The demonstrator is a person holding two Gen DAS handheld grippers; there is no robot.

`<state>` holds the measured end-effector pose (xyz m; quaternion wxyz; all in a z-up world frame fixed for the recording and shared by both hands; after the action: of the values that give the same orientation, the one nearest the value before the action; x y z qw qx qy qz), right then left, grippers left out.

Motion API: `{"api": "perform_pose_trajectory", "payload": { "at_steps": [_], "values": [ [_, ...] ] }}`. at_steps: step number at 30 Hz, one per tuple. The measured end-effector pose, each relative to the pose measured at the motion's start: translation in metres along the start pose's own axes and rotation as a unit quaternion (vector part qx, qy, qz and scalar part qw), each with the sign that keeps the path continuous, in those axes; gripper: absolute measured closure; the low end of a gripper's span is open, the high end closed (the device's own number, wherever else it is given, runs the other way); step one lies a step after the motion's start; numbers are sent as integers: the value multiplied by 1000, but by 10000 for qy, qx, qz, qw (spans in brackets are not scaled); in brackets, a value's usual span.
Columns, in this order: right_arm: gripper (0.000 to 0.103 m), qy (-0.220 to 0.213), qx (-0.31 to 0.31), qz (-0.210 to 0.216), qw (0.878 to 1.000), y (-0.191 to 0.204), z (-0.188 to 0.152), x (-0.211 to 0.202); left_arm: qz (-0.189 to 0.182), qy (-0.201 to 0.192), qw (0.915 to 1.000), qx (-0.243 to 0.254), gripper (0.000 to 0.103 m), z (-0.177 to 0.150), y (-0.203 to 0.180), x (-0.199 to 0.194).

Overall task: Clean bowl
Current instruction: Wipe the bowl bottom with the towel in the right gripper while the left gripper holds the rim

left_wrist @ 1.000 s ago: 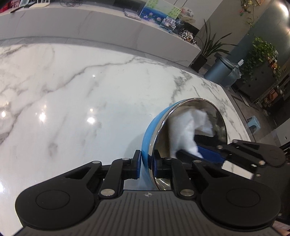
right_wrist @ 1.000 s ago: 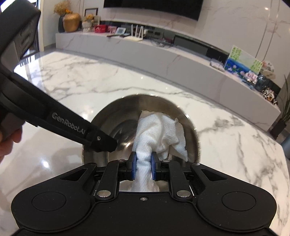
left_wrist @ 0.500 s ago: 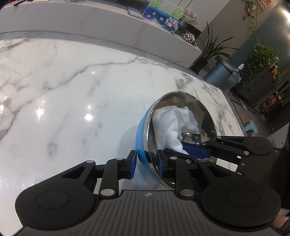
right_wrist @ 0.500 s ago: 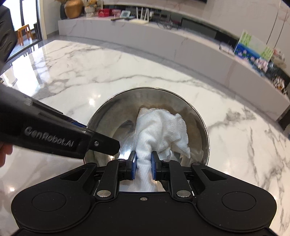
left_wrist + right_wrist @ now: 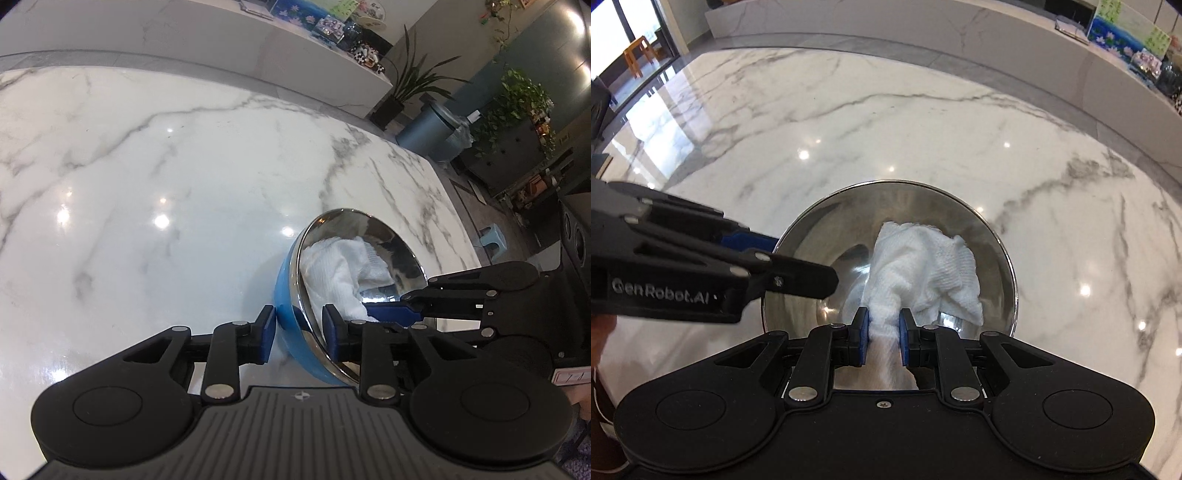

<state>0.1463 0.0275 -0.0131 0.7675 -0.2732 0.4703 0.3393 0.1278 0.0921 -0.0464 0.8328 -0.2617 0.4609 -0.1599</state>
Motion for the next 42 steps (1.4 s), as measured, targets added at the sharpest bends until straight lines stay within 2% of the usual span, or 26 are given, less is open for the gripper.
{"api": "perform_pose_trajectory", "payload": {
  "at_steps": [3,6,8,10,18,27,30,33,37,38,40,42],
  "values": [
    [68,-155,-251,-82,9995,3,1,-9,-2,-3,10000,-6,78,1,1,1],
    [68,-358,-539,-193,9977,6,6,-16,41,1,10000,29,78,1,3,6],
    [69,-385,-668,-210,9968,9,10,-14,27,-14,10000,55,80,1,2,7],
    [75,-284,-727,-226,9967,12,11,-7,34,-24,9999,109,80,1,1,8],
    [84,-63,-644,-344,9973,12,9,2,259,-15,9990,376,80,-4,-7,12],
    [89,127,-245,-434,9987,-5,3,-1,396,30,9977,554,80,-7,-8,9],
    [89,129,-358,-695,9969,-10,1,-3,406,40,9975,576,80,-8,-8,9],
    [89,146,-459,-738,9961,-9,-3,-3,369,41,9977,564,80,-8,-8,9],
    [89,52,-363,-491,9981,-9,-3,-6,220,42,9986,476,82,-8,-8,8],
    [89,0,-314,-364,9988,-9,-3,-8,200,42,9987,459,83,-8,-8,8],
    [89,-150,-128,175,9997,-5,-1,-14,156,46,9990,410,83,-8,-7,9],
    [89,-154,-65,395,9991,-2,0,-14,137,54,9991,394,84,-7,-7,9]
  ]
}}
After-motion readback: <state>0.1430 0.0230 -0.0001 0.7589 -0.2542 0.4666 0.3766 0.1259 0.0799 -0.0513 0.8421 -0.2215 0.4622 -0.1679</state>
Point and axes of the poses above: each gripper's, at about its wrist camera, not at the fingertips, and x roughly the way its jaws point, y to its left, z to its top, the point moved 7 cm from there along x, roughly the way its jaws point, and after that the axes turned 7 degrees about -z, right-handed, at the moved point
